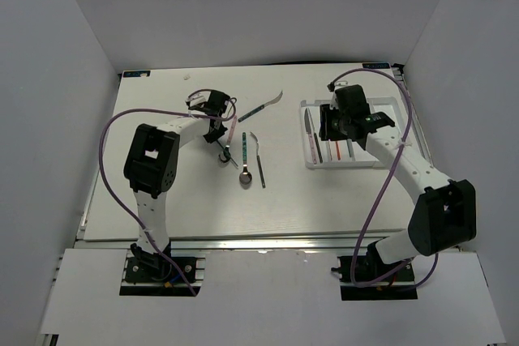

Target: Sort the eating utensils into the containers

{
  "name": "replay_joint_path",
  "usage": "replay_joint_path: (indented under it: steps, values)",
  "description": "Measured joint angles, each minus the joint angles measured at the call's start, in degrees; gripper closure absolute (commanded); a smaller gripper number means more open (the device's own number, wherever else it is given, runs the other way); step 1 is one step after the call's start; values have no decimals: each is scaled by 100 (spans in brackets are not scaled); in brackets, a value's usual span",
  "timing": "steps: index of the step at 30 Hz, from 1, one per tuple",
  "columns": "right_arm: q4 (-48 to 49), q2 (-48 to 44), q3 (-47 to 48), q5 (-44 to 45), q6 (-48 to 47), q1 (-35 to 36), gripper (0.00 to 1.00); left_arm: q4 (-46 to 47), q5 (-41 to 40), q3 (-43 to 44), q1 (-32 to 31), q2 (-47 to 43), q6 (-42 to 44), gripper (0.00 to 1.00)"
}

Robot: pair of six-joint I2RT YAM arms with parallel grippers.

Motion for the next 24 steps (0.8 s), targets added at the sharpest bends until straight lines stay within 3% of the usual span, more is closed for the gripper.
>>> replay_joint_path:
  steps: [2, 5, 13, 20, 24]
  values:
    - [22, -42, -48, -39, 0, 0, 54, 2, 11, 2, 0, 0, 37, 94]
    - [81, -85, -55, -133, 0, -2, 54, 22, 42, 2, 0, 2, 79, 100]
    - [549, -293, -391, -973, 22, -2, 54, 332, 485, -210, 24, -181, 175, 100]
    - [1867, -417, -1180, -2651, 649, 195, 48, 850, 927, -855, -140, -1239, 245, 100]
    - [2603, -186, -1252, -3016, 1202, 664, 42, 1502, 1384, -1099, -457, -1849, 317, 100]
